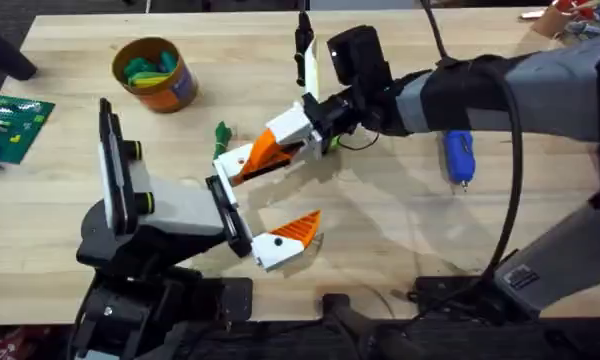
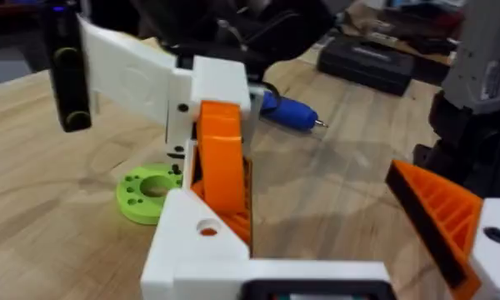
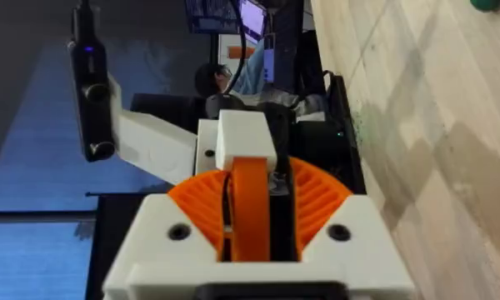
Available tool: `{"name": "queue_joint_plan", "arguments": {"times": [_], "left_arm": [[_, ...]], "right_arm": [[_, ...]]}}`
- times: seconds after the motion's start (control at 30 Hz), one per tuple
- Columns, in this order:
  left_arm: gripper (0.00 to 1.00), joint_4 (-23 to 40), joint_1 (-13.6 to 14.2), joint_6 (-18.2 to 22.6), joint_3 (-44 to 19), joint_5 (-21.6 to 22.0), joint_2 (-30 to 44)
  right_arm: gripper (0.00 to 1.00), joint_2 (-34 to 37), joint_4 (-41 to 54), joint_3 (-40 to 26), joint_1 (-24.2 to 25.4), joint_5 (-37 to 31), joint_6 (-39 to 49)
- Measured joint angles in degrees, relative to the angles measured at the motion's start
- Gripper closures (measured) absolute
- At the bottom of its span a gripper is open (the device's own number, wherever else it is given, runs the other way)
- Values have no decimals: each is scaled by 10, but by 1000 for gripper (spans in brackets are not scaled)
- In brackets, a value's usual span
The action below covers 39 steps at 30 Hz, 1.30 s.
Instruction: Pick up the gripper from the table and insert it into the empty holder that is missing its gripper. Then pick up a screw, insert it into the mounting hole, and use the screwdriver to tighten it. Finally, clean up the table by picking up the vegetable and placing it into the bucket.
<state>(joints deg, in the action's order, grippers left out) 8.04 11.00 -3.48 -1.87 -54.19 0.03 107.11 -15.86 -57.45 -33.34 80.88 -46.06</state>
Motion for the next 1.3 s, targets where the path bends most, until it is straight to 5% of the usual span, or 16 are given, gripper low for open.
{"name": "queue_joint_plan", "arguments": {"times": [0.13,0.2,0.37,0.87,1.1,1.3], "left_arm": [[16,0,0,2,0,-9,0],[16,3,8,2,0,-46,0],[16,6,22,3,2,-99,0],[16,6,22,3,3,-123,0],[16,6,22,3,3,-123,0],[16,6,22,3,3,-125,0]], "right_arm": [[345,1,1,0,-6,-7,0],[187,2,-4,-2,-10,-24,-6],[29,2,-4,-2,-9,-42,-11],[9,2,37,-4,104,-38,24],[7,2,301,-12,162,-110,140],[7,-17,495,-11,161,-204,264]]}}
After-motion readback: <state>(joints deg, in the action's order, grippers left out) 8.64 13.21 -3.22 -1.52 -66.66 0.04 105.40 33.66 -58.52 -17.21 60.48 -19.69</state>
